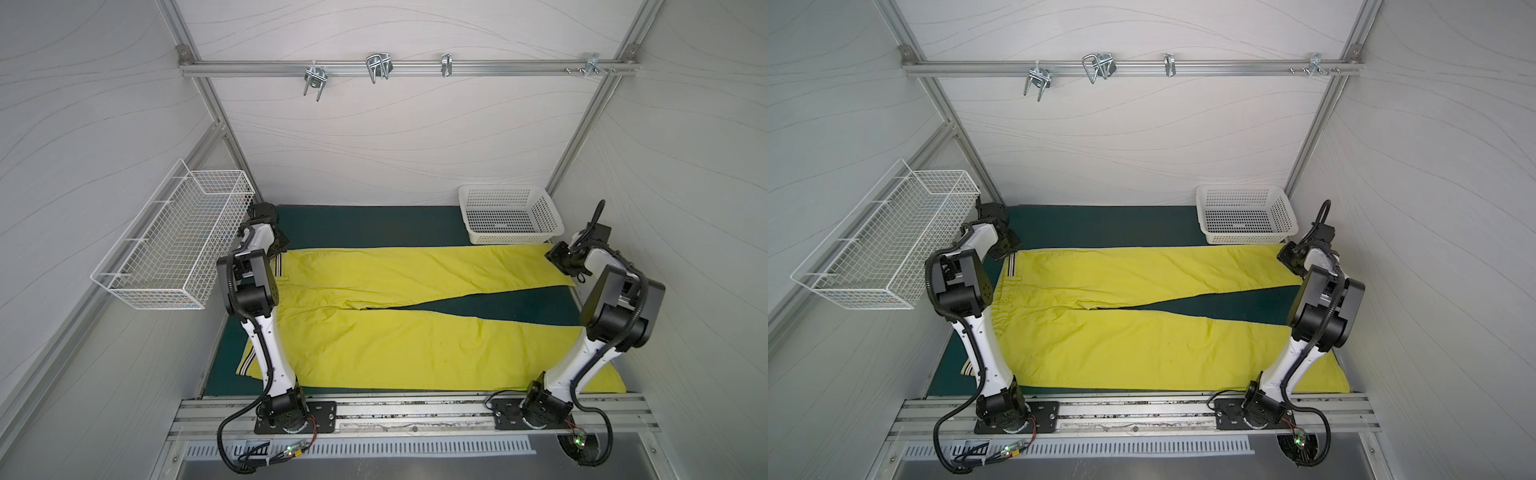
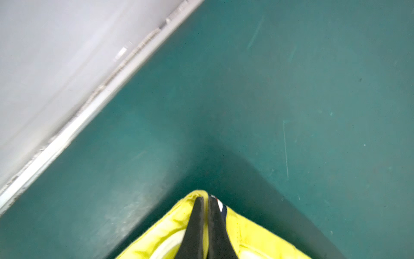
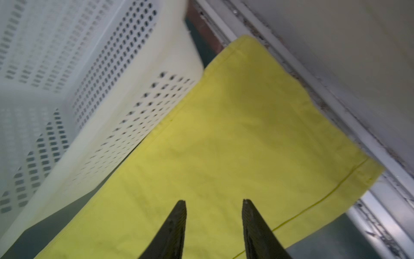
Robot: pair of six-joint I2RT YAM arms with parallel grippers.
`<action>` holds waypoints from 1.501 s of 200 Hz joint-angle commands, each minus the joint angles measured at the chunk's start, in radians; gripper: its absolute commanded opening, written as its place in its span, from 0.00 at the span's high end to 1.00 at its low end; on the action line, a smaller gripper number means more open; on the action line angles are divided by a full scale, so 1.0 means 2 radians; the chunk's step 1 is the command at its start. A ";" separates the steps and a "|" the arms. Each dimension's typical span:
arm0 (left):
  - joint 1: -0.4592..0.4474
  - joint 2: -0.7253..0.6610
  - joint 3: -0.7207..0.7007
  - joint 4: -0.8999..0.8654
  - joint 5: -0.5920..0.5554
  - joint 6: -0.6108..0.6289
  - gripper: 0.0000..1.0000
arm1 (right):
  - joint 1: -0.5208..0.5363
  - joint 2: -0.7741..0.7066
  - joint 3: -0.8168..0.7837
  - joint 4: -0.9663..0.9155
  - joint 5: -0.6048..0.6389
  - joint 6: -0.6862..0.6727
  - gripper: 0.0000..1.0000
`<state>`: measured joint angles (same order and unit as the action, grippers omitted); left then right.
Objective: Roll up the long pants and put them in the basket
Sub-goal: Fold the long pant at the center of the board.
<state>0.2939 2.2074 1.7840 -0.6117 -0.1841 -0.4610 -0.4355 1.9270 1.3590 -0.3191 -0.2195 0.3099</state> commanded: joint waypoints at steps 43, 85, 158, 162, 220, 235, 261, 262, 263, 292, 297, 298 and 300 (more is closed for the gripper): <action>0.013 -0.019 0.012 0.006 -0.029 -0.009 1.00 | -0.007 0.116 0.117 -0.052 0.016 -0.026 0.56; 0.013 -0.024 0.006 0.004 -0.040 0.006 1.00 | -0.010 0.146 0.171 -0.067 0.043 -0.055 0.53; 0.014 -0.025 0.009 0.004 -0.035 0.021 1.00 | -0.012 0.235 0.287 -0.114 0.035 -0.098 0.41; 0.014 -0.025 0.009 0.004 -0.035 0.021 1.00 | -0.012 0.240 0.294 -0.118 0.031 -0.099 0.35; 0.016 -0.029 0.010 0.007 -0.030 0.026 1.00 | -0.021 0.294 0.356 -0.153 -0.009 -0.099 0.40; 0.016 -0.028 0.011 0.007 -0.026 0.024 1.00 | -0.022 0.300 0.358 -0.155 -0.026 -0.091 0.61; 0.015 -0.027 0.012 0.007 -0.017 0.021 1.00 | -0.028 0.281 0.332 -0.151 -0.023 -0.079 1.00; 0.016 -0.027 0.012 0.007 -0.016 0.021 1.00 | -0.028 0.279 0.328 -0.149 -0.022 -0.078 1.00; 0.016 -0.027 0.012 0.007 -0.014 0.021 1.00 | -0.028 0.277 0.326 -0.147 -0.021 -0.078 1.00; 0.014 -0.036 0.004 0.016 0.016 0.008 1.00 | -0.038 0.185 0.204 -0.064 -0.010 -0.043 1.00; 0.014 -0.039 0.001 0.020 0.021 0.004 1.00 | -0.040 0.171 0.191 -0.055 -0.014 -0.037 1.00; 0.014 -0.039 0.000 0.020 0.022 0.003 1.00 | -0.040 0.170 0.188 -0.054 -0.016 -0.036 1.00; 0.013 -0.040 0.000 0.021 0.024 0.001 1.00 | -0.041 0.167 0.184 -0.051 -0.017 -0.035 1.00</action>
<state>0.2939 2.2051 1.7821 -0.6147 -0.1585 -0.4236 -0.4625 2.3779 1.8683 -0.4206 -0.2195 0.1020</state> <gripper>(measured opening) 0.062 0.055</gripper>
